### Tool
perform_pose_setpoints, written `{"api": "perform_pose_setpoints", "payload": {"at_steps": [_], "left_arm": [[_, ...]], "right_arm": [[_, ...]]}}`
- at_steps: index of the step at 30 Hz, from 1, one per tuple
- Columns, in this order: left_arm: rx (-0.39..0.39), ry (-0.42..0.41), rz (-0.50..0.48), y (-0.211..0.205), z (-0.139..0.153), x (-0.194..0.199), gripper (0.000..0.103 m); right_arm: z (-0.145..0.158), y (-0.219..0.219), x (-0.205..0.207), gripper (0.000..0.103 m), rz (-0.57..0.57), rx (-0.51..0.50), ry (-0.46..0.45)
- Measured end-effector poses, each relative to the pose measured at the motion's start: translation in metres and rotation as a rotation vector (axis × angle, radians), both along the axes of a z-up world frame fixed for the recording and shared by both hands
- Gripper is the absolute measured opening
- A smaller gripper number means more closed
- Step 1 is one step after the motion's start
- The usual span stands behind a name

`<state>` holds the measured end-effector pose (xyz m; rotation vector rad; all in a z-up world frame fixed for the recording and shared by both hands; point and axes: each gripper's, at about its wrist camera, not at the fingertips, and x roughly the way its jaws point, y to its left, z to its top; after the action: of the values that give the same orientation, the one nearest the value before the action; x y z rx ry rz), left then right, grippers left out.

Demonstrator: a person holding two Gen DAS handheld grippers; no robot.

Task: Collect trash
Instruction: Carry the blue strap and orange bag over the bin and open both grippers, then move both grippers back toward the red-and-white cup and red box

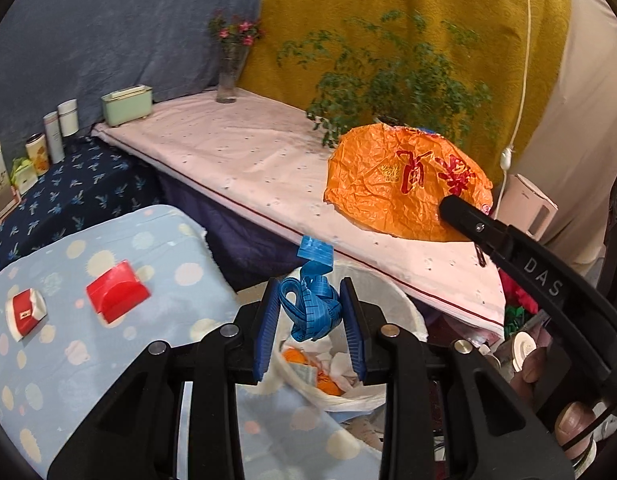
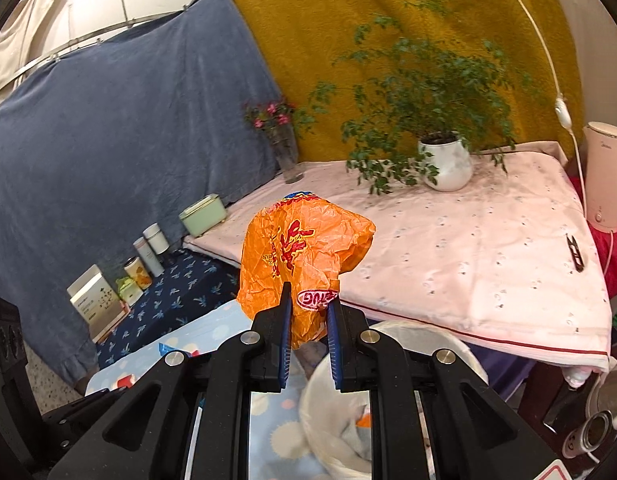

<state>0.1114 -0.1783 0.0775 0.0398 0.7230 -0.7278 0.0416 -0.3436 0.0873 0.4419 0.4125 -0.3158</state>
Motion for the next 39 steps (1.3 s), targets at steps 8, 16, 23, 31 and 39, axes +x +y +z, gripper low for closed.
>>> {"api": "perform_pose_setpoints", "payload": {"at_steps": [8,16,23,31,39], "left_arm": [[0.006,0.014,-0.067,-0.035,-0.007,-0.01,0.03],[0.016,0.034,-0.107,-0.055,-0.017,-0.01,0.03],[0.014,0.027,-0.087,-0.06,-0.024,-0.005,0.062],[0.028,0.035,-0.026,-0.044,-0.031,0.007,0.062],[0.01,0.037,0.023,-0.019,-0.029,0.014,0.062]], "right_arm": [[-0.018,-0.034,-0.021,0.015,-0.059,0.028,0.021],[-0.034,-0.051,-0.027,0.016,-0.087,0.043,0.044],[-0.048,-0.054,-0.02,0.041,-0.098,0.047,0.092],[-0.048,-0.046,-0.016,0.048,-0.098,0.026,0.098],[-0.039,-0.024,-0.007,0.05,-0.059,0.006,0.091]]}}
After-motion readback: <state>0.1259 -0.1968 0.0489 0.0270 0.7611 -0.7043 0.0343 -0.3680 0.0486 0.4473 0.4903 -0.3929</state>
